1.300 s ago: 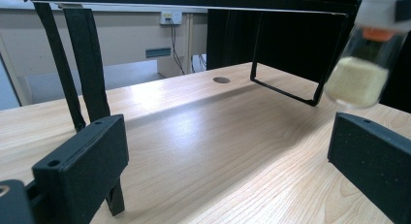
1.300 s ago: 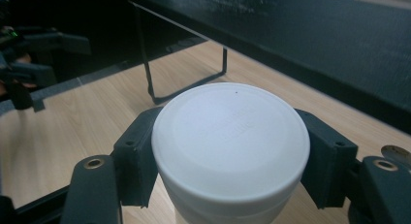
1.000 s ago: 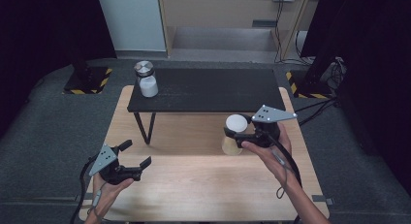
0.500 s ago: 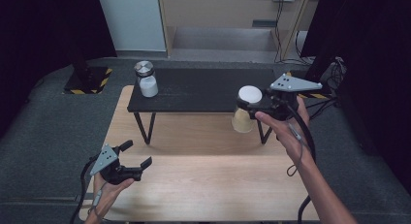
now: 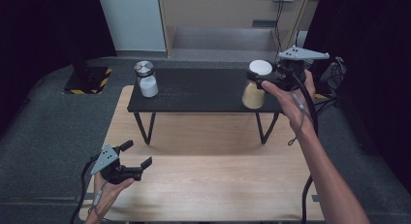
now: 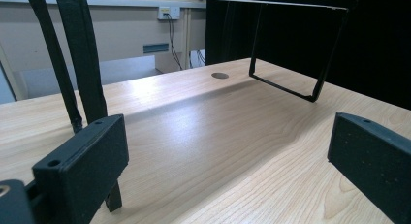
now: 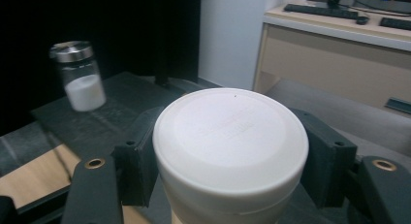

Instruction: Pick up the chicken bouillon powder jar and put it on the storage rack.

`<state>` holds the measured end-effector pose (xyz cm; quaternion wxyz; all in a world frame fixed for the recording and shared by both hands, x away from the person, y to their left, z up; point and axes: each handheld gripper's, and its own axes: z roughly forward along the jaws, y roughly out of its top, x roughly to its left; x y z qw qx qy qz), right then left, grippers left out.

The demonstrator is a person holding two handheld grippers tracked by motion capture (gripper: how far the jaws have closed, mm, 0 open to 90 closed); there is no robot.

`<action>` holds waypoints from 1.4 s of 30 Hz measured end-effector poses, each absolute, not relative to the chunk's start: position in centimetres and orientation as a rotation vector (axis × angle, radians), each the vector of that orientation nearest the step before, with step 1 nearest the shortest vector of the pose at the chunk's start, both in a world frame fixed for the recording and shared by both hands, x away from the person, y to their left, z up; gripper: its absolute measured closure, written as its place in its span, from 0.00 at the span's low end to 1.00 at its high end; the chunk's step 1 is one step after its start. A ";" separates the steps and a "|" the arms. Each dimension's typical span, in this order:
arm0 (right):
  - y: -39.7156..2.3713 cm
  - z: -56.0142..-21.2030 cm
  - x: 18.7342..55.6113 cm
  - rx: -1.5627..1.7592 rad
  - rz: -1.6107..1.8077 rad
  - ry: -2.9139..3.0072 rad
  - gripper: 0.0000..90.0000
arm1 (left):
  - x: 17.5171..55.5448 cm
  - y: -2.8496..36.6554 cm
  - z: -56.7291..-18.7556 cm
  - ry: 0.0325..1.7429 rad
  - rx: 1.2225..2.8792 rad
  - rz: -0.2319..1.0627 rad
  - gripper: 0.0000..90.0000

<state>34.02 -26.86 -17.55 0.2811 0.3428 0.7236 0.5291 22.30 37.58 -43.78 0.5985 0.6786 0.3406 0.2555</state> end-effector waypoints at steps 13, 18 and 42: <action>-25.5 -17.5 38.8 1.028 1.316 1.905 0.37 | 22.4 37.8 -43.7 0.791 1.583 0.593 0.00; -25.3 -18.0 39.9 1.058 1.285 1.911 0.37 | 22.4 37.8 -43.8 0.790 1.584 0.592 0.00; -26.9 -18.3 38.3 1.074 1.421 1.784 0.10 | 22.4 37.9 -43.8 0.778 1.582 0.588 0.01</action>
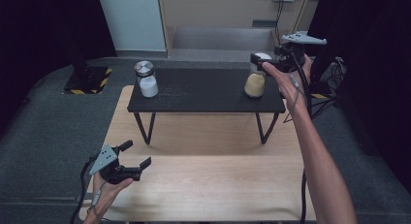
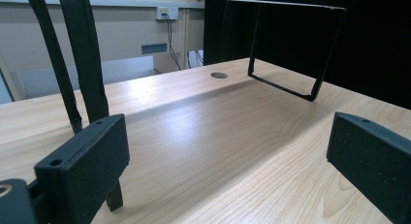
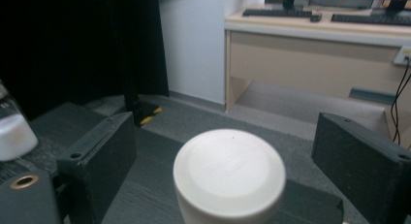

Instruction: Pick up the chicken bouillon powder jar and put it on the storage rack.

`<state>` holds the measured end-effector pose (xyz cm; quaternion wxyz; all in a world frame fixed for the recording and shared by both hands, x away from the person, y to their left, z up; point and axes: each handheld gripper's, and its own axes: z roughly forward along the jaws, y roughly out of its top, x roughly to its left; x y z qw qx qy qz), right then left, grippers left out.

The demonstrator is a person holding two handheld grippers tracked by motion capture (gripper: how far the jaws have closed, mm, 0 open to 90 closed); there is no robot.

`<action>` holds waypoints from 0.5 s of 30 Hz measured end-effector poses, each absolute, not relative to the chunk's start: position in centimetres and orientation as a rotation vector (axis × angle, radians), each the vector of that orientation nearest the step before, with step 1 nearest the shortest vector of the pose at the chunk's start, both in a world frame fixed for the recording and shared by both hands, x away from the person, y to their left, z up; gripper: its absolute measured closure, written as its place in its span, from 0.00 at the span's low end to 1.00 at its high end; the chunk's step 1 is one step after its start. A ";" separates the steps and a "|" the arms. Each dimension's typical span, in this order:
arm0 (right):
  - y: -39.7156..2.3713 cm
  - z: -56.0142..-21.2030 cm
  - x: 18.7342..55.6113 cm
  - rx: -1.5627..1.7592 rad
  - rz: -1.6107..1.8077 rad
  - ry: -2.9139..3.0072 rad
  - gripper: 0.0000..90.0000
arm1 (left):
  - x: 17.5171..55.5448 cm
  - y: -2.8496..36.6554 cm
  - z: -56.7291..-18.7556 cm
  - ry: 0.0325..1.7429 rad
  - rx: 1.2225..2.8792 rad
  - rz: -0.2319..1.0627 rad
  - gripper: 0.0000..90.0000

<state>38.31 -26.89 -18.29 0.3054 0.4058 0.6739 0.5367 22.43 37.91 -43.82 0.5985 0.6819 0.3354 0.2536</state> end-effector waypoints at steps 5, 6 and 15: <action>-27.7 -17.4 36.4 1.039 1.460 1.760 0.10 | 22.5 37.9 -43.8 0.777 1.584 0.587 0.01; -27.8 -17.3 36.0 1.031 1.466 1.756 0.10 | 22.5 37.8 -43.8 0.776 1.585 0.587 0.01; -29.3 -17.8 33.5 0.988 1.548 1.772 0.09 | 22.5 37.8 -43.8 0.769 1.579 0.575 0.01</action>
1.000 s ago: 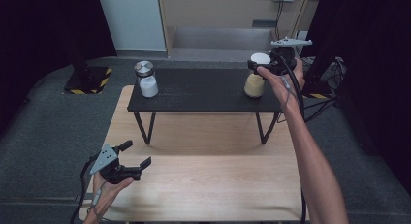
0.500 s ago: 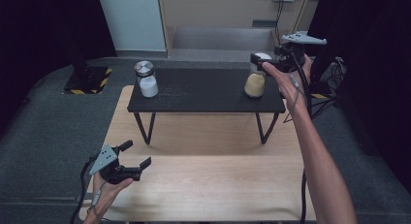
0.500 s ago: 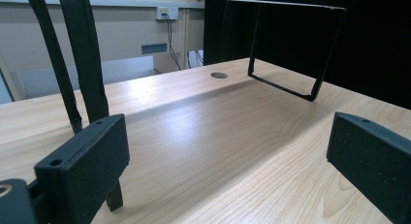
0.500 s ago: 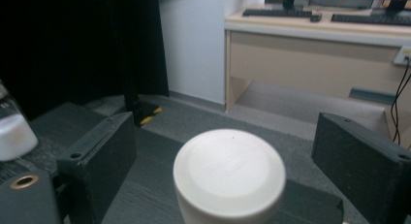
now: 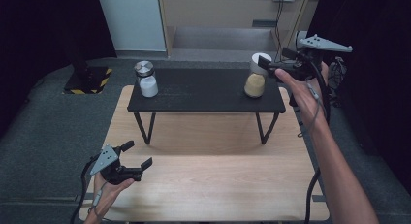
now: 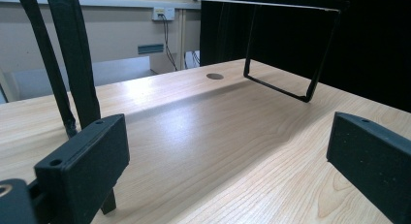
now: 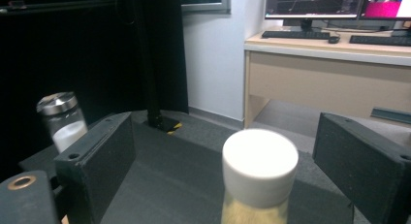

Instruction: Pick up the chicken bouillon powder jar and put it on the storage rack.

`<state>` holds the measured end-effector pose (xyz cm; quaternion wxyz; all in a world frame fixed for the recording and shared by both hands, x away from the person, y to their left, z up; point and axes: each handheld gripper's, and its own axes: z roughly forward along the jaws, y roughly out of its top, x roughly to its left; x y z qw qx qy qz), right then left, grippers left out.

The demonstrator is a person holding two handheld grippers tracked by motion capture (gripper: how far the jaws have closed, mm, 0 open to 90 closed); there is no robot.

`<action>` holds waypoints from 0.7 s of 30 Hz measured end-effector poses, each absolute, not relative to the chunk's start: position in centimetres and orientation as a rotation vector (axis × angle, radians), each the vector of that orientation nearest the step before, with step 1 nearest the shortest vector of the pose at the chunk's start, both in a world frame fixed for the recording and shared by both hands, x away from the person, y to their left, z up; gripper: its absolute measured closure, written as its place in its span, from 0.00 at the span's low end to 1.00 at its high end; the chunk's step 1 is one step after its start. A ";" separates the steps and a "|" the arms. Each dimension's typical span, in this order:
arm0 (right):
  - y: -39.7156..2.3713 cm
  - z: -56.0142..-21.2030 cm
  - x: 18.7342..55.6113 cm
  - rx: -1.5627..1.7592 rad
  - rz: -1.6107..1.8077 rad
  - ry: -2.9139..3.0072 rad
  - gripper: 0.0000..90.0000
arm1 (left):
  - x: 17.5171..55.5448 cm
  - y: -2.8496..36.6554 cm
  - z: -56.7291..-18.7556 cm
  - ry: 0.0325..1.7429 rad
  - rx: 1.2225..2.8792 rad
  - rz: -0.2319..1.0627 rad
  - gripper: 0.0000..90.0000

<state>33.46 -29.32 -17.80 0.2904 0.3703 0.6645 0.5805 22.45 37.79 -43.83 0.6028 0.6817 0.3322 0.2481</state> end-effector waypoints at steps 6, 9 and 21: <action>-30.3 -19.4 32.1 0.927 1.600 1.778 0.08 | 22.5 37.7 -43.8 0.767 1.585 0.573 0.01; -30.8 -20.3 31.5 0.889 1.615 1.779 0.08 | 22.6 37.6 -43.8 0.764 1.592 0.570 0.01; -31.4 -23.4 29.6 0.780 1.652 1.841 0.07 | 22.6 37.6 -43.8 0.765 1.592 0.569 0.01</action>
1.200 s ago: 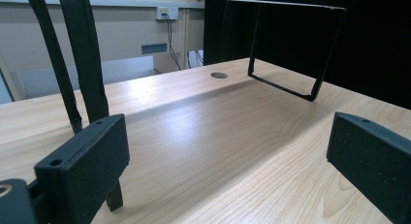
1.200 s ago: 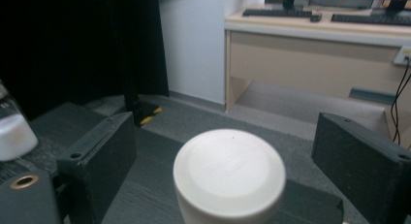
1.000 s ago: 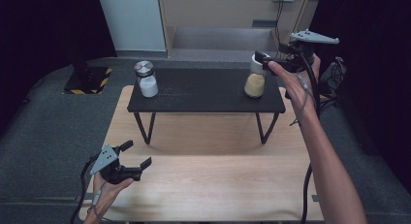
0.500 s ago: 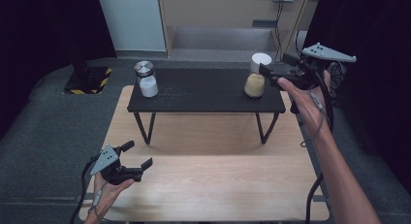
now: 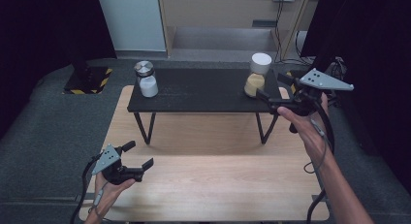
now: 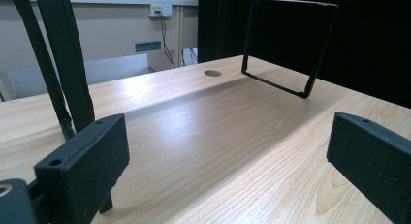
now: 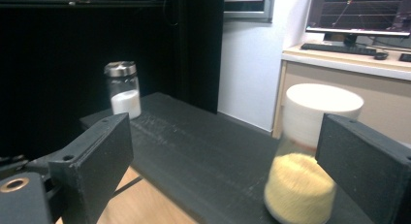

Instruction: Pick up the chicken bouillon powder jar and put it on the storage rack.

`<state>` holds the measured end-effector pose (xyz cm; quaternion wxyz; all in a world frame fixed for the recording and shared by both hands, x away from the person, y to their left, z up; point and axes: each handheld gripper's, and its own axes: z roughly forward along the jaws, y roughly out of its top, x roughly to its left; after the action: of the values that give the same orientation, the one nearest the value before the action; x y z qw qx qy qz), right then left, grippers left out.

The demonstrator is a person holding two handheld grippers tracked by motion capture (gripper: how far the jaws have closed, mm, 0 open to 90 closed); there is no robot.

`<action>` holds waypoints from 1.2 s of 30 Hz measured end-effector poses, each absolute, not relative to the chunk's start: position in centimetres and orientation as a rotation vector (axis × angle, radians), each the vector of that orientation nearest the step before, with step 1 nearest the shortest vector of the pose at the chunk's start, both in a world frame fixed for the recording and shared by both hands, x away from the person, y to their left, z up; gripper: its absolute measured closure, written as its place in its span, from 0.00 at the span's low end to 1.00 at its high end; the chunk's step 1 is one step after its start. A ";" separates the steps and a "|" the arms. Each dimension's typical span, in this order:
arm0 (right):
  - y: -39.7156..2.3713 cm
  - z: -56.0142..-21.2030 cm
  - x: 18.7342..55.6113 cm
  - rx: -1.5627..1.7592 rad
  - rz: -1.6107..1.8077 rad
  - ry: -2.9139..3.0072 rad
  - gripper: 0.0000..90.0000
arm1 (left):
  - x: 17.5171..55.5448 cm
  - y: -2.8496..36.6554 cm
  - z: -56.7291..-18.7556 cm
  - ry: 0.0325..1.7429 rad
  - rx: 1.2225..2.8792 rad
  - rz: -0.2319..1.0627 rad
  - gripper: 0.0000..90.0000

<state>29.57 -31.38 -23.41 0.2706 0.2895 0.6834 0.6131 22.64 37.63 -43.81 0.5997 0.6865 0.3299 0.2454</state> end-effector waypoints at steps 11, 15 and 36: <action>-31.2 -27.1 28.3 0.722 1.668 1.899 0.07 | 22.6 37.6 -43.8 0.762 1.595 0.567 0.01; -31.0 -28.7 28.0 0.701 1.643 1.919 0.07 | 22.6 37.6 -43.8 0.762 1.595 0.567 0.01; -30.3 -37.8 27.0 0.748 1.660 1.934 0.07 | 22.5 37.6 -43.8 0.762 1.601 0.575 0.01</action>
<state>27.01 -30.30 -37.84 0.2401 0.2734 0.7069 0.6066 22.53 37.58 -43.78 0.5962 0.6896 0.3281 0.2478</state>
